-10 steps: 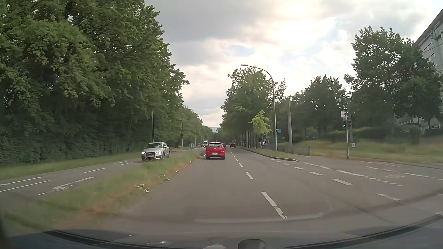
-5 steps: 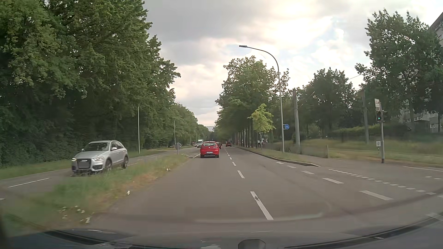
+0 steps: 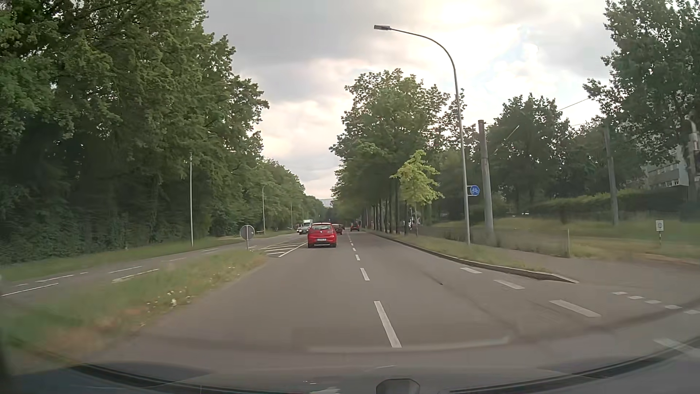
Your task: Follow the waypoints while adhering to traffic rules and regulations
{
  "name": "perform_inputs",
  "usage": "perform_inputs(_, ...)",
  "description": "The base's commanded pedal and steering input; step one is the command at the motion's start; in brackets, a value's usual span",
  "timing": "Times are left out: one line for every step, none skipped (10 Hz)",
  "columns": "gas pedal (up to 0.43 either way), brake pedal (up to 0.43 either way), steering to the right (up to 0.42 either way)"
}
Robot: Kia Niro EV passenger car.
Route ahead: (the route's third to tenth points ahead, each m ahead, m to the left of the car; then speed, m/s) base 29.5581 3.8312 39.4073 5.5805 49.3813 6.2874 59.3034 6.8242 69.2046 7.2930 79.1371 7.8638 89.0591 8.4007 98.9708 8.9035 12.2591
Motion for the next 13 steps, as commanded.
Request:
perform_inputs(0.138,0.0,0.008)
perform_inputs(0.138,0.0,0.008)
perform_inputs(0.138,0.0,0.007)
perform_inputs(0.138,0.0,0.007)
perform_inputs(0.138,0.0,0.006)
perform_inputs(0.138,0.0,0.004)
perform_inputs(0.138,0.0,0.002)
perform_inputs(0.138,0.0,0.0)
perform_inputs(0.13,0.0,-0.001)
perform_inputs(0.118,0.0,-0.003)
perform_inputs(0.118,0.0,-0.003)
perform_inputs(0.11,0.0,-0.004)
perform_inputs(0.11,0.0,-0.005)
